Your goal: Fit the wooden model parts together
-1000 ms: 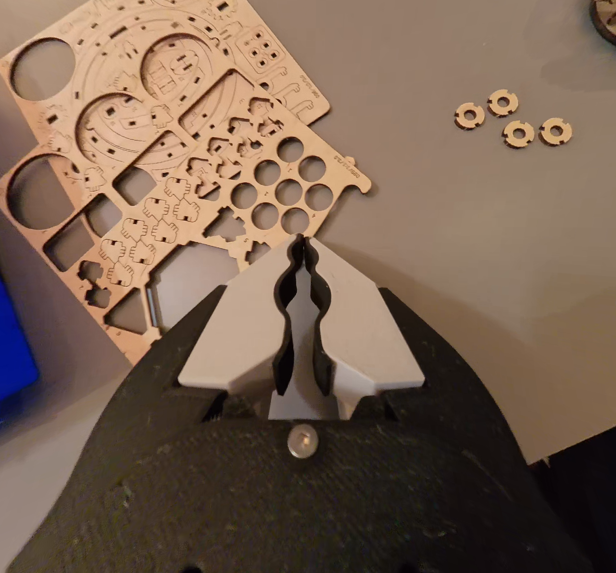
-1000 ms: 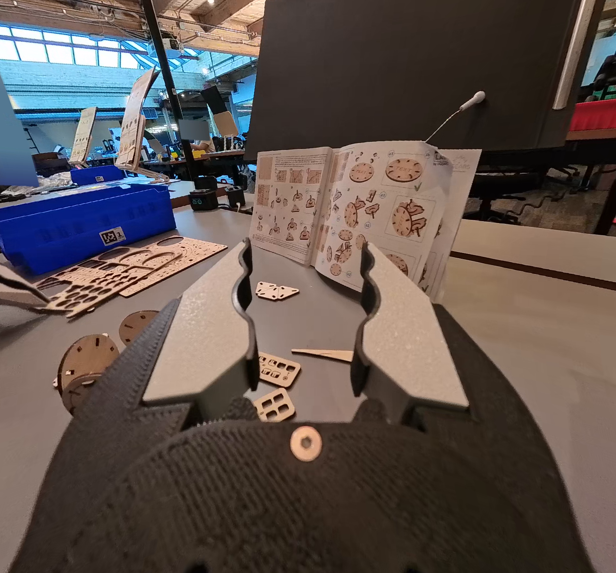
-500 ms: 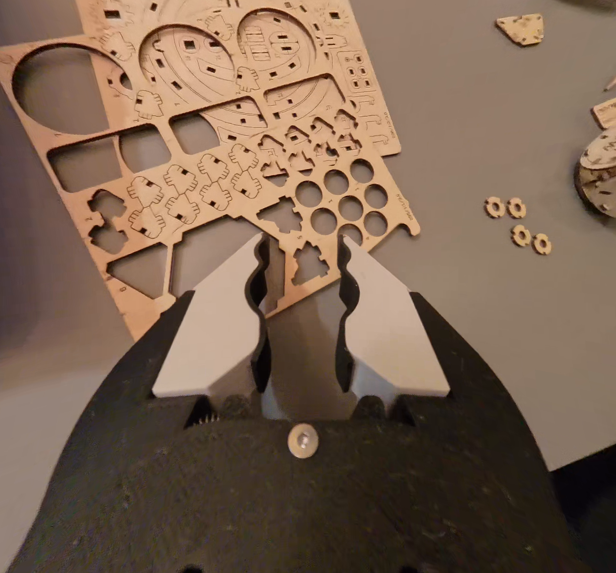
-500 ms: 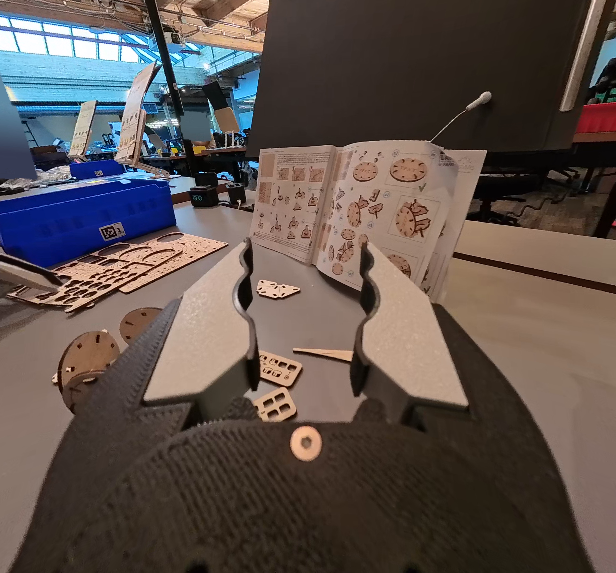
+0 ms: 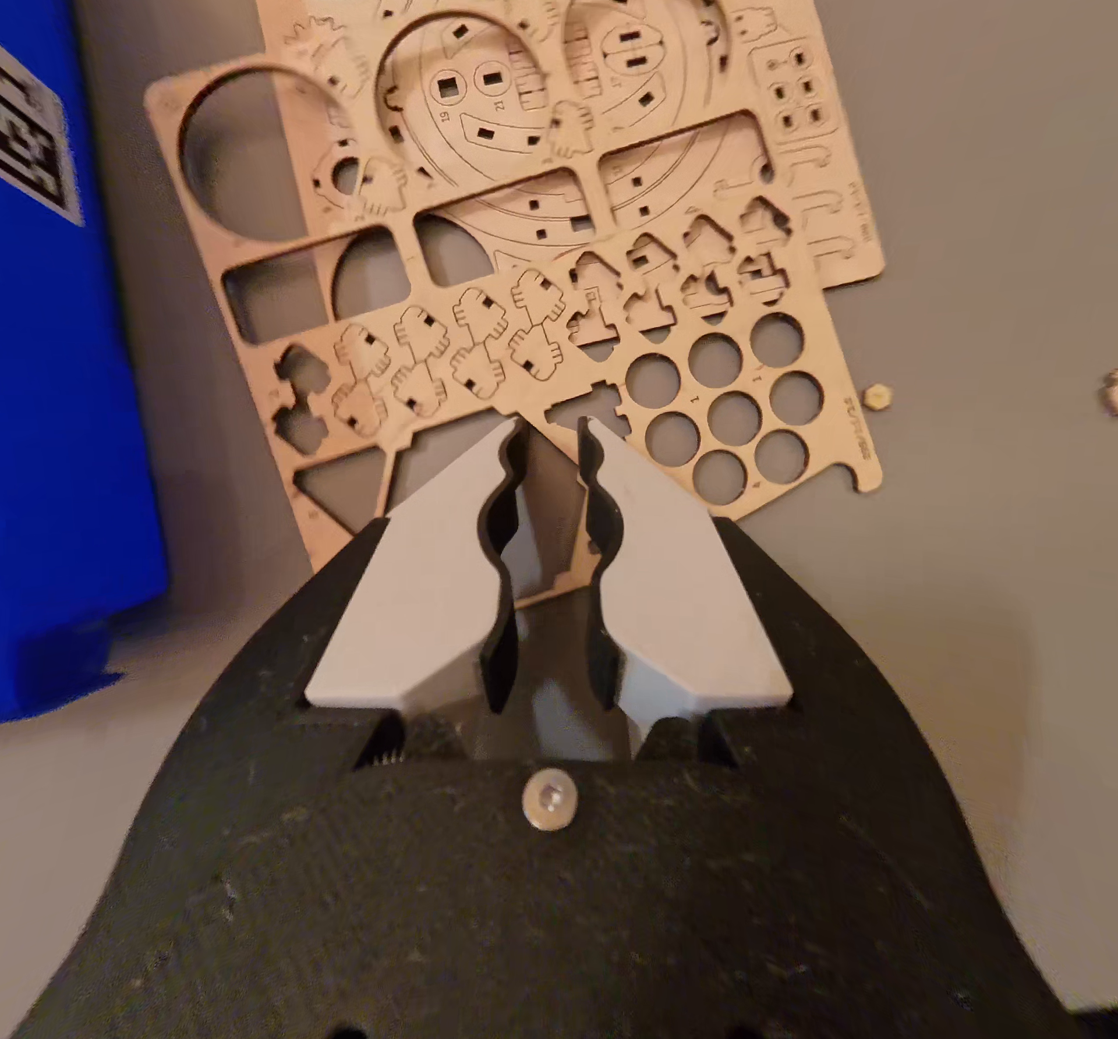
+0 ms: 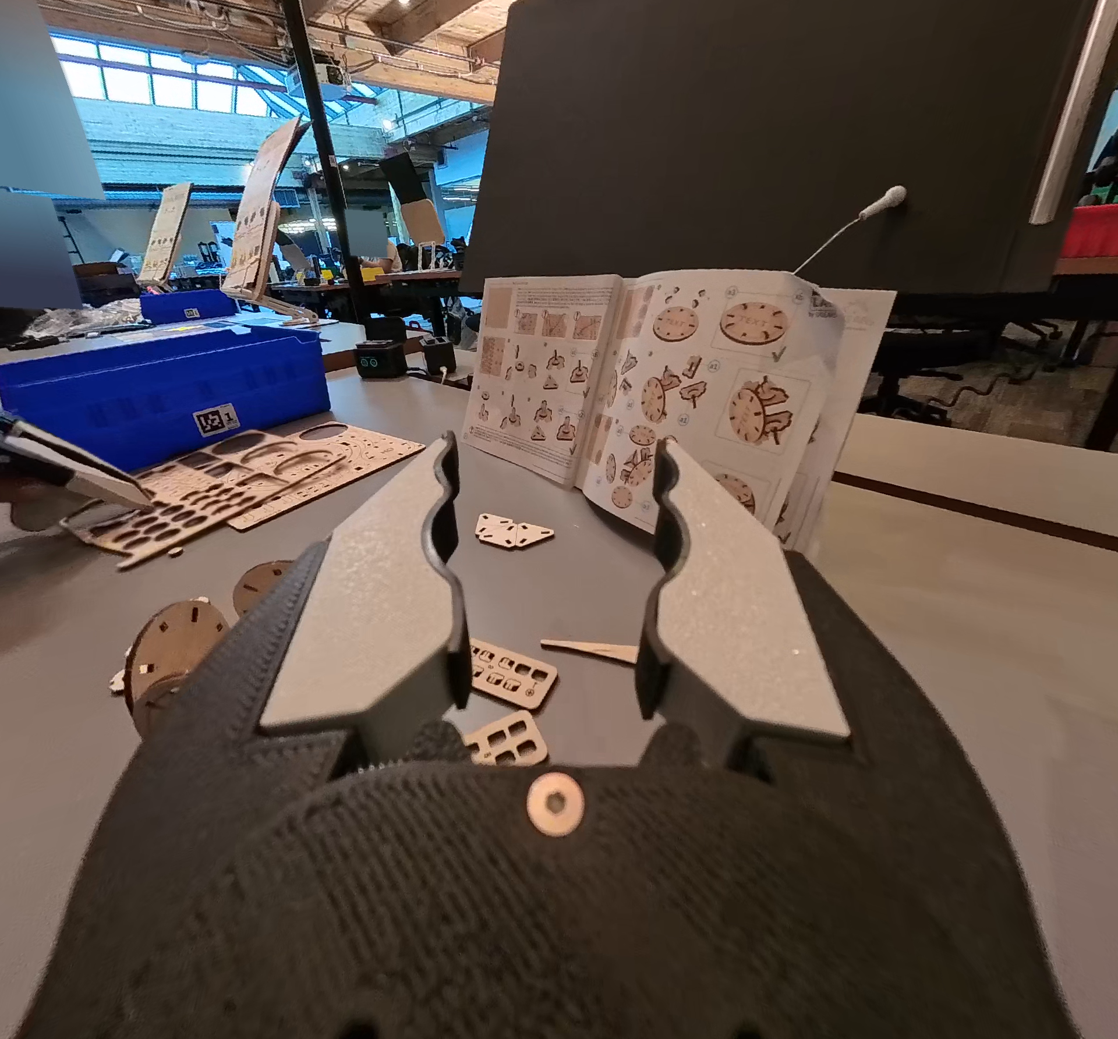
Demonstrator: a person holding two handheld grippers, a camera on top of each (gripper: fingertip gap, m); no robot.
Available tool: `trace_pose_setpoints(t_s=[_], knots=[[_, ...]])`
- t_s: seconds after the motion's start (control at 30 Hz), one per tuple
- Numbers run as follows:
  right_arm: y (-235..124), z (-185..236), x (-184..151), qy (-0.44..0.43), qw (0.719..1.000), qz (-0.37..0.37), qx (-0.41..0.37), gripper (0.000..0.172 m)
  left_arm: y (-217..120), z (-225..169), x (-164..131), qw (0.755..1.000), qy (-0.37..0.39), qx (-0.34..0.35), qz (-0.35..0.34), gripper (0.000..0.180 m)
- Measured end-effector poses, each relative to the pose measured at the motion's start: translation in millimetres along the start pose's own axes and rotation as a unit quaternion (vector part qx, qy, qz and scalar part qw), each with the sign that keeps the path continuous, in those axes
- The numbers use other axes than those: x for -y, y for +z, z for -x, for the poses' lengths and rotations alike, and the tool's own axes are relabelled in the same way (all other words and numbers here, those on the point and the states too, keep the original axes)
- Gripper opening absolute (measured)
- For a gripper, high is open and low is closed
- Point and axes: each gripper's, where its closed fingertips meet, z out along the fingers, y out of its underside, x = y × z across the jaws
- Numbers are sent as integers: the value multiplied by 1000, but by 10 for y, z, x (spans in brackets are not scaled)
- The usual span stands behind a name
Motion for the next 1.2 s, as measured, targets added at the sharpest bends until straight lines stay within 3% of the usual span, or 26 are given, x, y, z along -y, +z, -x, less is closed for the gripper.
trace_pose_setpoints(t_s=[0.13,0.23,0.37,0.53,0.67,0.73,0.8,0.93,1.07,1.1,1.2], knots=[[-8,9,7,-2,1000,0,1,64,-18,75,12,997,49,54,5,12],[-42,-25,57,-26,1000,-3,-14,62,-118,30,132,998,33,34,-44,9],[-55,114,305,-61,998,-18,-24,63,-336,109,235,993,58,70,-82,7],[201,1019,498,-29,996,-6,81,61,-675,90,420,984,73,81,-144,3],[450,1865,472,58,978,51,194,63,-826,41,487,979,75,71,-173,3],[577,2256,348,104,960,103,240,66,-871,-23,509,978,72,54,-188,3],[734,2517,34,89,945,187,255,65,-904,-83,525,977,70,36,-200,3],[1121,2500,-686,0,924,335,183,82,-914,-111,510,974,72,26,-215,3],[1423,2544,-1111,64,905,385,167,86,-883,-170,454,973,68,4,-222,3],[1450,2637,-1163,104,895,392,187,84,-873,-173,442,972,68,3,-224,3],[1457,2878,-1187,219,852,406,249,52,-839,-128,411,971,67,10,-229,3]])
